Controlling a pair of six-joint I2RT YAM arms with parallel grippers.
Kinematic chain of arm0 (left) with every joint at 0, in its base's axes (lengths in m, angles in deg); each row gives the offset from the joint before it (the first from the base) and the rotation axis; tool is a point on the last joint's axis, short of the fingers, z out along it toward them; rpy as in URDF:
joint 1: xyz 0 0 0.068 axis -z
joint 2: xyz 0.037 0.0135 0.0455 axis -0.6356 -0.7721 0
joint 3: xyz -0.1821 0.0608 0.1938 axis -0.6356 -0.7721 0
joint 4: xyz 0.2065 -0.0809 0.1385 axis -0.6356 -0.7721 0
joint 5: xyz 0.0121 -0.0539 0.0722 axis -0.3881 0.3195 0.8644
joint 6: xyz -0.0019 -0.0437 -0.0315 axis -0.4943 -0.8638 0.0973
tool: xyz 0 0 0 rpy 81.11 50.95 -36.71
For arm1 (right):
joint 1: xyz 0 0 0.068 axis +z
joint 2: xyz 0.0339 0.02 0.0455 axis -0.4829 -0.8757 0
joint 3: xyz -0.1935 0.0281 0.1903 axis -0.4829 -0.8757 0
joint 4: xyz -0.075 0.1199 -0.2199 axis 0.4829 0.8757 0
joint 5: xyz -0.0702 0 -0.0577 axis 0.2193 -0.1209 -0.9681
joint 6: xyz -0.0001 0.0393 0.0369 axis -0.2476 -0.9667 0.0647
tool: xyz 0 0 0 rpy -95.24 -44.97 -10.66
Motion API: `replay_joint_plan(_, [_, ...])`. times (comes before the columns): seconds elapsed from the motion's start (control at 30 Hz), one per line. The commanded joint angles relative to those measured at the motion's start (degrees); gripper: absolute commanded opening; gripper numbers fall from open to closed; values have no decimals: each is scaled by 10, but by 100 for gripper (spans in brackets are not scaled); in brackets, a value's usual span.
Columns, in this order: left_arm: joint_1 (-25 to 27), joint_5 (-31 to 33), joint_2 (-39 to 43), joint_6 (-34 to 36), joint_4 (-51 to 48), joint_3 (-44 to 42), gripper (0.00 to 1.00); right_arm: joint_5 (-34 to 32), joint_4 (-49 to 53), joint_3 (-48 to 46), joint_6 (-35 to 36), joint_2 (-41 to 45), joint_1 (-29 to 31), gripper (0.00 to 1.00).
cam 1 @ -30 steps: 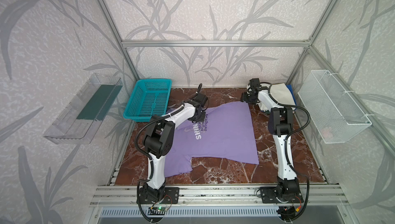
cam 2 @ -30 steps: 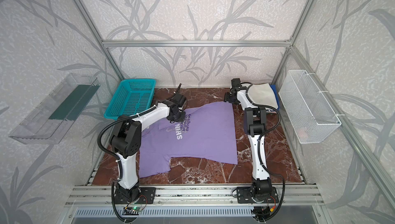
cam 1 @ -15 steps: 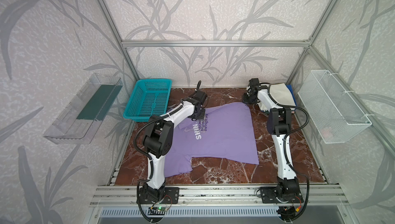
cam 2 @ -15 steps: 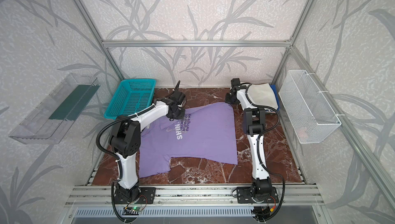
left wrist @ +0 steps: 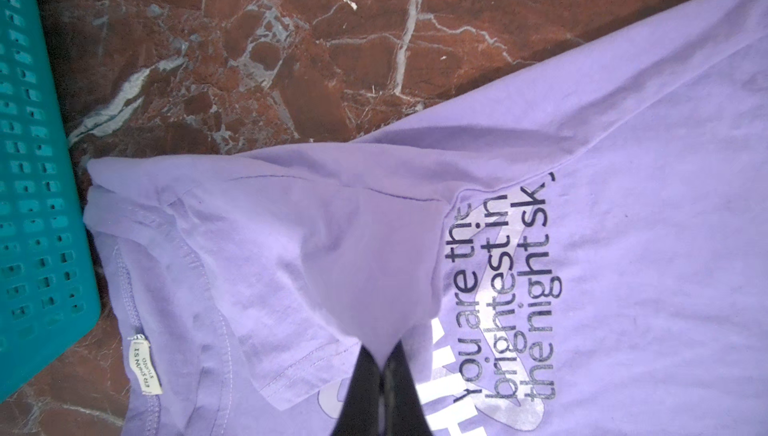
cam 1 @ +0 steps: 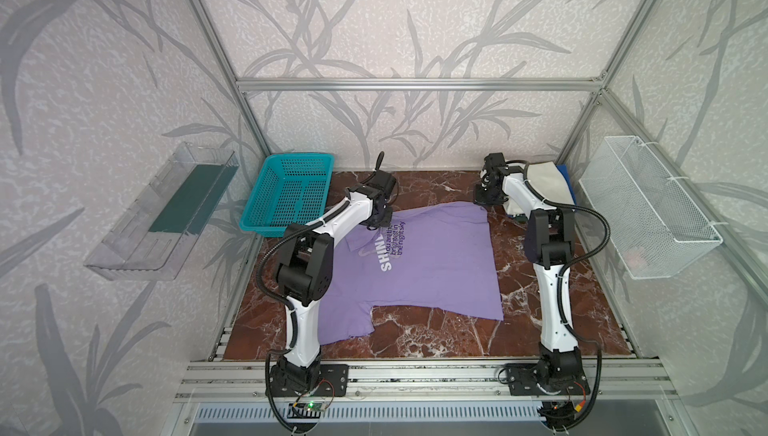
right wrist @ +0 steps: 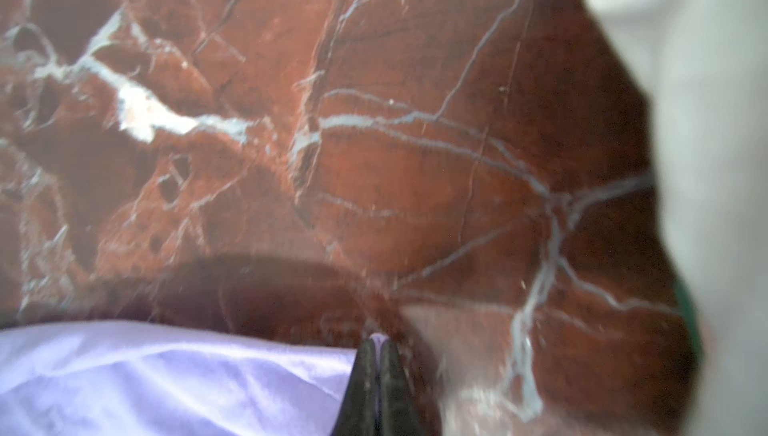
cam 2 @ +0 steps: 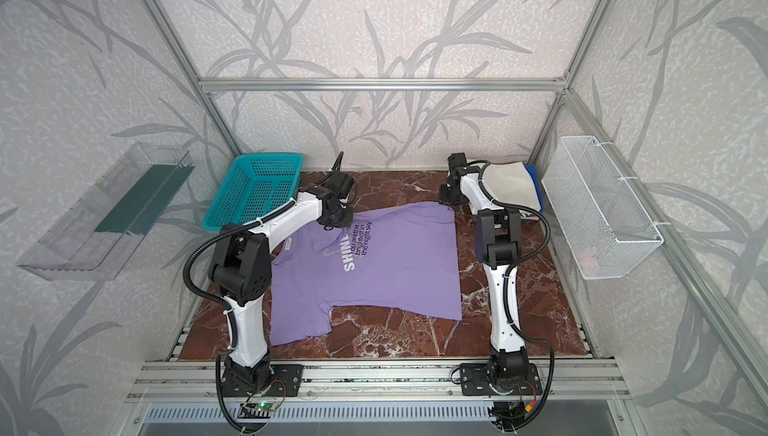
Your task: Fold and stack the t-shirts
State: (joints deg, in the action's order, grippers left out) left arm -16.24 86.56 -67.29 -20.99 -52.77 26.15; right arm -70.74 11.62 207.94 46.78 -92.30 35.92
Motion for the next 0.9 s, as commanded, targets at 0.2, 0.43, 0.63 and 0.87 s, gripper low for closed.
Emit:
replay_joint_plan(0.2, [-1, 12, 50, 9, -13, -15, 0, -40, -94, -168, 15, 152, 11, 0])
replay_joint_plan(0.43, [-1, 6, 87, -5, -5, -63, 0, -54, -210, -331, 9, 235, 12, 0])
replay_joint_plan(0.63, [-1, 12, 125, -16, 14, -130, 0, -63, -294, -441, 8, 281, 22, 0])
replay_joint_plan(0.87, [-1, 7, 147, -29, 25, -171, 0, -73, -346, -513, 8, 331, 36, 0])
